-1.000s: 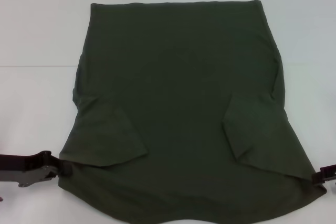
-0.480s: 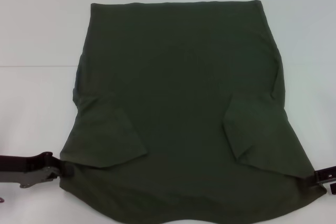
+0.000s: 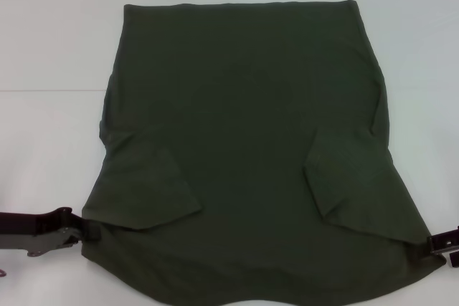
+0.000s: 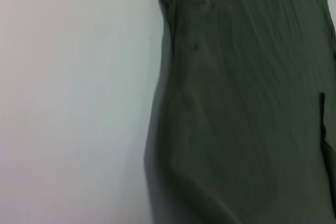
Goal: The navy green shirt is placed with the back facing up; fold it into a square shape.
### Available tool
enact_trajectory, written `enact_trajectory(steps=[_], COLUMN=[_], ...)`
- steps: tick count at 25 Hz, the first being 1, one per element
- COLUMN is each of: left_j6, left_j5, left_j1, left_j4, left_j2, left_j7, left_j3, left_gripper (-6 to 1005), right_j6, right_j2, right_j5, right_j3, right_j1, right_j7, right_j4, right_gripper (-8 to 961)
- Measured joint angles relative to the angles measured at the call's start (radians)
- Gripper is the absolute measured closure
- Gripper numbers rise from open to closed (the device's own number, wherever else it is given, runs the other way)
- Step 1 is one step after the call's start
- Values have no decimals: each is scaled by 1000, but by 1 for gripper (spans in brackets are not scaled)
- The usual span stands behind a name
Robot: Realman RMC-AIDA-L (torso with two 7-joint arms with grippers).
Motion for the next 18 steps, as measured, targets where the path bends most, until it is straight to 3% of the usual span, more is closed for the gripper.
enact_trajectory(steps=[18], left_j6=[-8], left_j5=[-8], left_j1=[1], left_j4=[-1], left_j2=[-2], left_j7=[3], left_j3=[0], left_gripper=[967], right_j6=[38], right_j2=[7], right_j5=[-14], right_j3=[-25], right_j1=[1], right_j7=[-1], right_j4=[0], right_gripper=[70])
